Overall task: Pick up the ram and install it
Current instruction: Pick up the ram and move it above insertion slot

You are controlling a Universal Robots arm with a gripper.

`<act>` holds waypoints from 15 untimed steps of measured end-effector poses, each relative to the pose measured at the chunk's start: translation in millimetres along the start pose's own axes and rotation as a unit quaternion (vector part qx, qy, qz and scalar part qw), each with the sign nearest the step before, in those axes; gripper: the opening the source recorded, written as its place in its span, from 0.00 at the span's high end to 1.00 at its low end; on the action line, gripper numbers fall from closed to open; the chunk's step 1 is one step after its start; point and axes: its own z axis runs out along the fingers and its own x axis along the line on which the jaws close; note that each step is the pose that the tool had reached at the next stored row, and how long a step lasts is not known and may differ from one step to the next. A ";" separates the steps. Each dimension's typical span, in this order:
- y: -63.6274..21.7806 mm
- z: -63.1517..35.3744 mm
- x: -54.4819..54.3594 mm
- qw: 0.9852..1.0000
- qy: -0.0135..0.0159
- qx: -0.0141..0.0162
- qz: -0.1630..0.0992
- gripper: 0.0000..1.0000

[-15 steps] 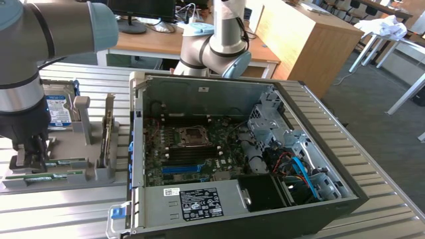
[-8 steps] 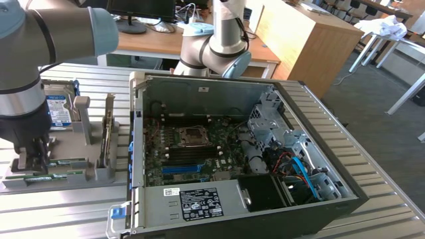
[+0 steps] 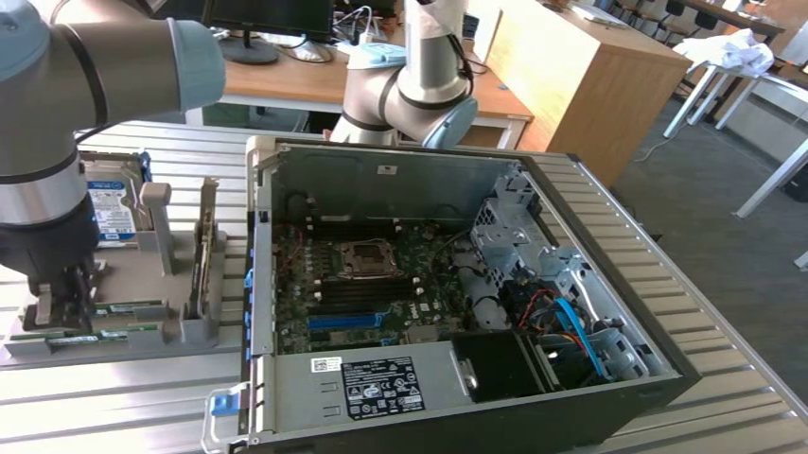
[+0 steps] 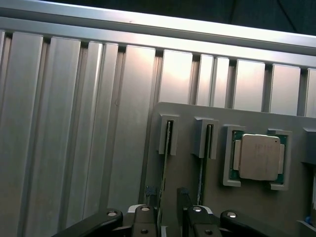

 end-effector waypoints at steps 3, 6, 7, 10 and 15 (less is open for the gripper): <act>0.3 0.1 2.8 1.000 0.000 0.000 0.000 0.70; 0.4 0.5 3.1 1.000 0.000 0.000 0.001 0.70; 0.4 0.7 3.2 1.000 0.000 0.000 0.002 0.70; 0.4 1.2 3.3 1.000 0.000 0.000 0.007 0.70; -0.3 3.0 3.4 1.000 0.000 0.000 0.011 0.70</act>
